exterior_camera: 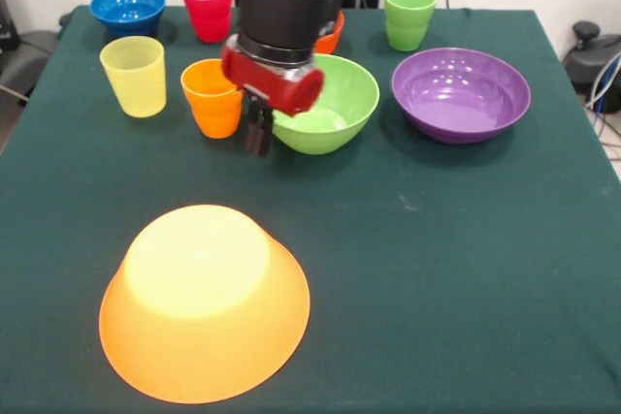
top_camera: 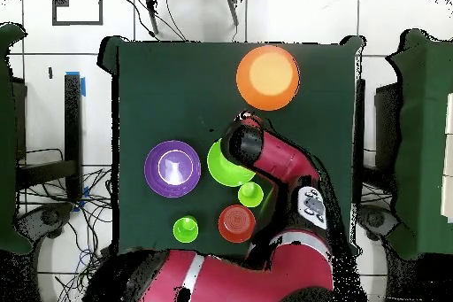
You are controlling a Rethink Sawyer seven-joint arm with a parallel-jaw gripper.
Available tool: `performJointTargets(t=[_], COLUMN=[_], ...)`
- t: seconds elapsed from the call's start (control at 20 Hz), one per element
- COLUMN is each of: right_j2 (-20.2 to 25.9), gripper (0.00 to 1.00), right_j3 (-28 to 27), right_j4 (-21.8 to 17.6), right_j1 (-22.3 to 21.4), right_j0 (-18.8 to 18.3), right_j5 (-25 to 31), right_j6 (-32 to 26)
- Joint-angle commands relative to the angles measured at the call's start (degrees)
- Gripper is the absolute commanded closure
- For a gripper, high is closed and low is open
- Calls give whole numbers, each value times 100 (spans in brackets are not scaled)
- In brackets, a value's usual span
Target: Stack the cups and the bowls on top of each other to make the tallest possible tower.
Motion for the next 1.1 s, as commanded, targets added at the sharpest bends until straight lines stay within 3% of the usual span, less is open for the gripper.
performJointTargets(t=[0.05,0.4,0.75,1.1], right_j2=[915,991,663,633], gripper=[100,100,100,100], right_j3=[359,654,565,474], right_j4=[-296,-172,-135,-236], right_j1=[47,-159,-386,-526], right_j0=[-359,-259,-9,-67], right_j5=[375,388,750,855], right_j6=[340,631,598,396])
